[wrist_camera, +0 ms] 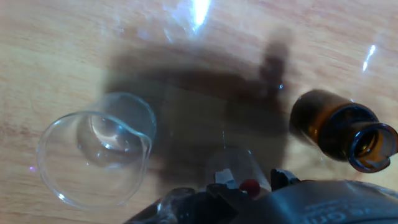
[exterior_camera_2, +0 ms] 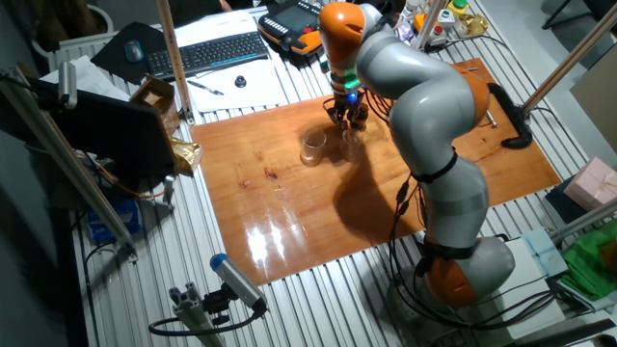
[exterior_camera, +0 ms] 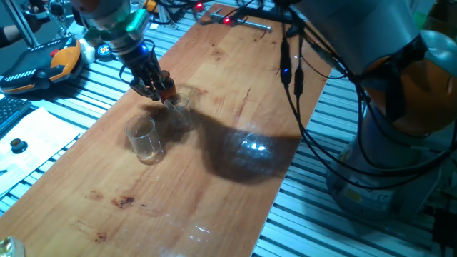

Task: Transfer liquid using a dropper

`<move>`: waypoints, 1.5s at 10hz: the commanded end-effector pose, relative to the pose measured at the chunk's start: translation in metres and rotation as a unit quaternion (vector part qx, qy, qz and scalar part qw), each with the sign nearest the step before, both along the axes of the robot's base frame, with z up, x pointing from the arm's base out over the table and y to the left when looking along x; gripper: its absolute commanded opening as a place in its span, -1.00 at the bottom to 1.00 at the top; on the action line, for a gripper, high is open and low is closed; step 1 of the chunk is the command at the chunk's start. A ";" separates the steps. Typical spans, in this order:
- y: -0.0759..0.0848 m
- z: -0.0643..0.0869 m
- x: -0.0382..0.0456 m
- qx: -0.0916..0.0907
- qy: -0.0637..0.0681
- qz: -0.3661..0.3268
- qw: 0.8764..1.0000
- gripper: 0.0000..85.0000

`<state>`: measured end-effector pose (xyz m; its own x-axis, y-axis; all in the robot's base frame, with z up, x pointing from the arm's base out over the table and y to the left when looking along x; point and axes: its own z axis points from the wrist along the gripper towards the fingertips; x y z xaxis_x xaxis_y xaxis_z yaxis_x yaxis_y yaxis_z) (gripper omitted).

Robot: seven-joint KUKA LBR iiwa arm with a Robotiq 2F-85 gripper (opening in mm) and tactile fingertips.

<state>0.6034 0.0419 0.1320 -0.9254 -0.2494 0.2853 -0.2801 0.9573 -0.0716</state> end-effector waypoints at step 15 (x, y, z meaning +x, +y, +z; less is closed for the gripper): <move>0.001 -0.006 -0.0002 0.002 0.000 -0.003 1.000 -0.58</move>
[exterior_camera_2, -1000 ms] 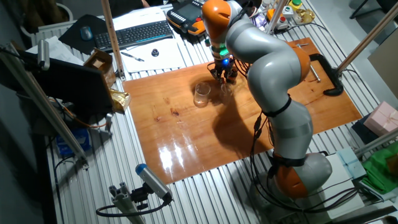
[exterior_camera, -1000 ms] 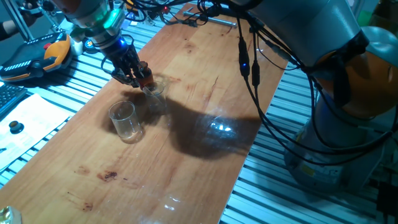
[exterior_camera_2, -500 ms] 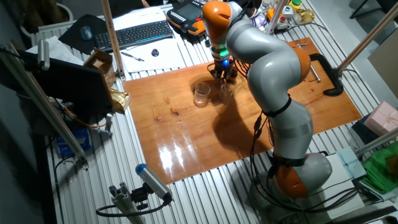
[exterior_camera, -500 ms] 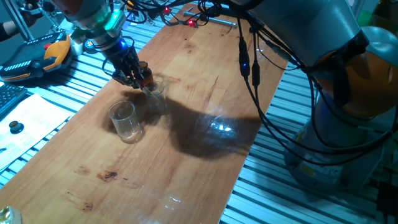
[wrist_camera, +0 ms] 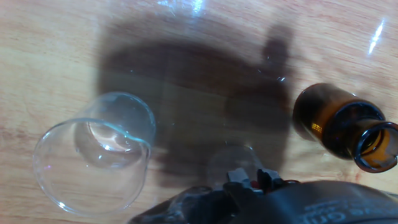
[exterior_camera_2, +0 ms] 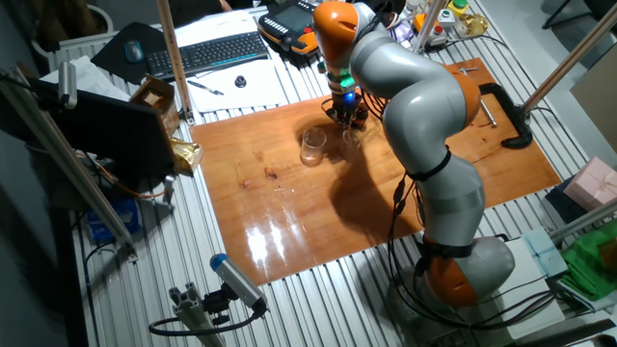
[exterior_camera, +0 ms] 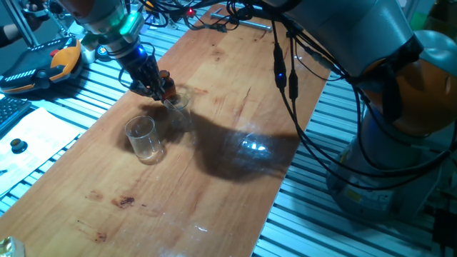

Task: Transfer liquid using a dropper

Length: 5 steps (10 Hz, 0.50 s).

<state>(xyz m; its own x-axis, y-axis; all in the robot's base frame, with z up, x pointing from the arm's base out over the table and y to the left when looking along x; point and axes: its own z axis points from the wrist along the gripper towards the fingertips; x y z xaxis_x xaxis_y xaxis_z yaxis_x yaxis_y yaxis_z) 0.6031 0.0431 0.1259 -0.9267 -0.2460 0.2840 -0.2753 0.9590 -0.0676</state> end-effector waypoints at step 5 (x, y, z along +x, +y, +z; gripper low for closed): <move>0.000 0.002 0.0000 0.003 0.001 0.001 1.000 -0.90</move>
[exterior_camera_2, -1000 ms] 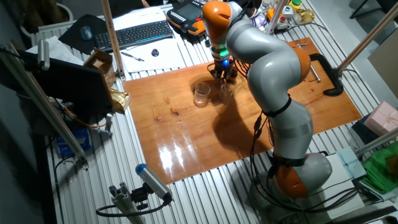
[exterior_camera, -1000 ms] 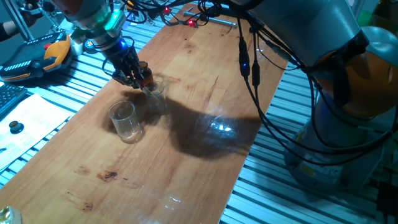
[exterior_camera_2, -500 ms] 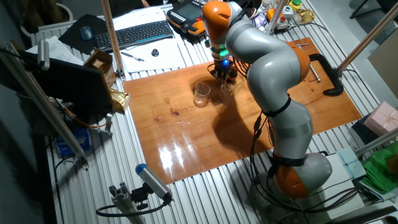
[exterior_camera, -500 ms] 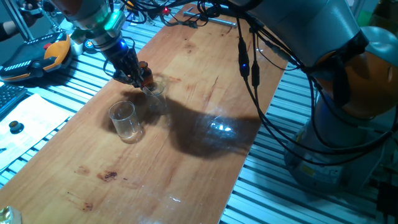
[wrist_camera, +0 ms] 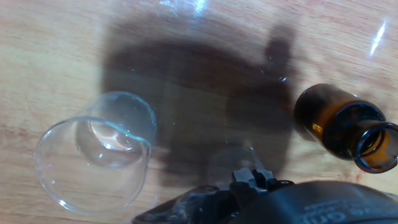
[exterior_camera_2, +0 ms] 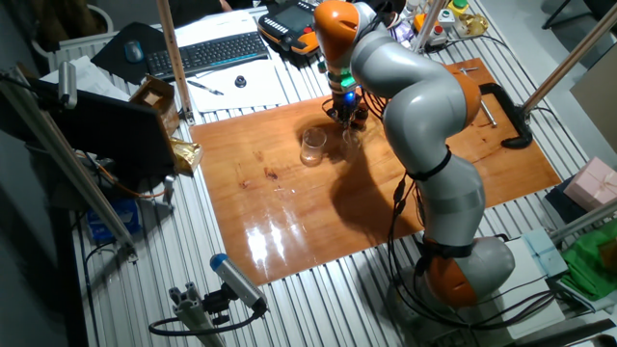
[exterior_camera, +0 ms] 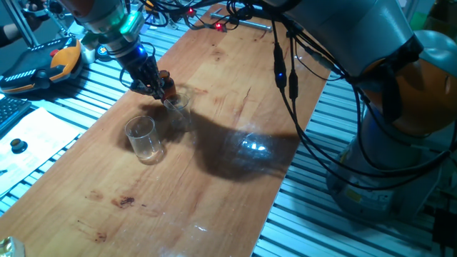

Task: Transfer liquid using a dropper

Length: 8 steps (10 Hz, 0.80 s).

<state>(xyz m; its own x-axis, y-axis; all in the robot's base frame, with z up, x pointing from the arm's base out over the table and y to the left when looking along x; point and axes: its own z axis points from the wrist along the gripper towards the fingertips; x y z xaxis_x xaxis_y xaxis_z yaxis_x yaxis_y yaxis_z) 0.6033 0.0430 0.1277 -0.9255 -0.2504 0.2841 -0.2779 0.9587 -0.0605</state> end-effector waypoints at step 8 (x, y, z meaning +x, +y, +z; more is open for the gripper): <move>-0.010 0.058 0.0096 0.003 -0.007 -0.009 1.000 -0.98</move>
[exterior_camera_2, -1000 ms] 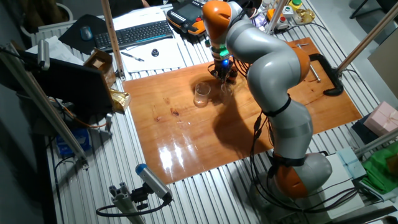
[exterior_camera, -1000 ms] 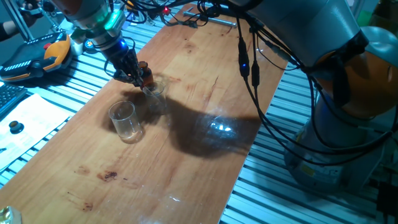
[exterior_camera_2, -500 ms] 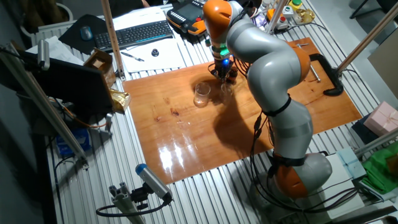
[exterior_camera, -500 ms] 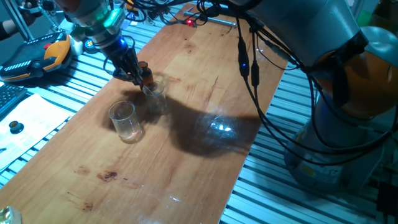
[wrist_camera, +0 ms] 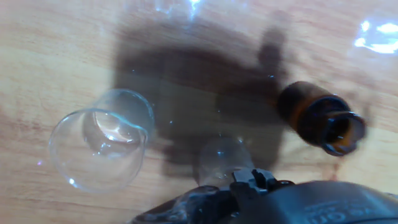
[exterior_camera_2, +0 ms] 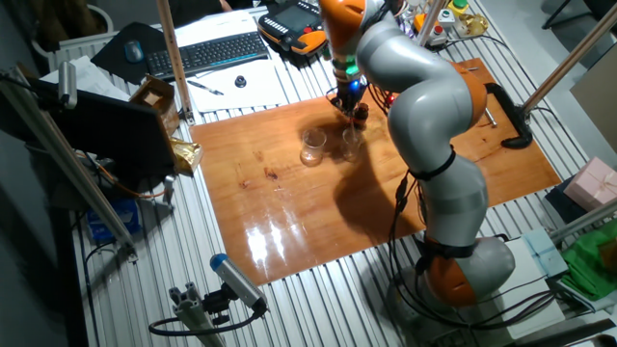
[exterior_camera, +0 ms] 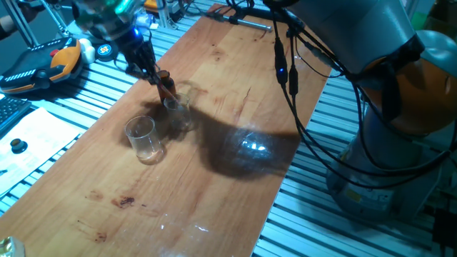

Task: Transfer liquid using a dropper

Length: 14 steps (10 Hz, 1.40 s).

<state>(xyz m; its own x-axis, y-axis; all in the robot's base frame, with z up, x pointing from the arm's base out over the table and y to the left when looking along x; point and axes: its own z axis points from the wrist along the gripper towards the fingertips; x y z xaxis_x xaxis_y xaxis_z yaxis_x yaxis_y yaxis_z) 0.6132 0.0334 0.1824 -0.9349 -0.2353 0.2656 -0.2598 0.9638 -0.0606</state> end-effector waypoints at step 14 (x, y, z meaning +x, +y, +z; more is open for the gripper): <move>-0.034 0.067 0.0301 -0.002 -0.171 -0.025 0.985 -0.98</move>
<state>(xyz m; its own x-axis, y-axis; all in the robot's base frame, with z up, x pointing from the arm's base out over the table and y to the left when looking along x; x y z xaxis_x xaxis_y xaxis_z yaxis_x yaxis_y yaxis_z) 0.6440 -0.0020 0.2492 -0.9796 -0.1893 -0.0678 -0.1784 0.9738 -0.1410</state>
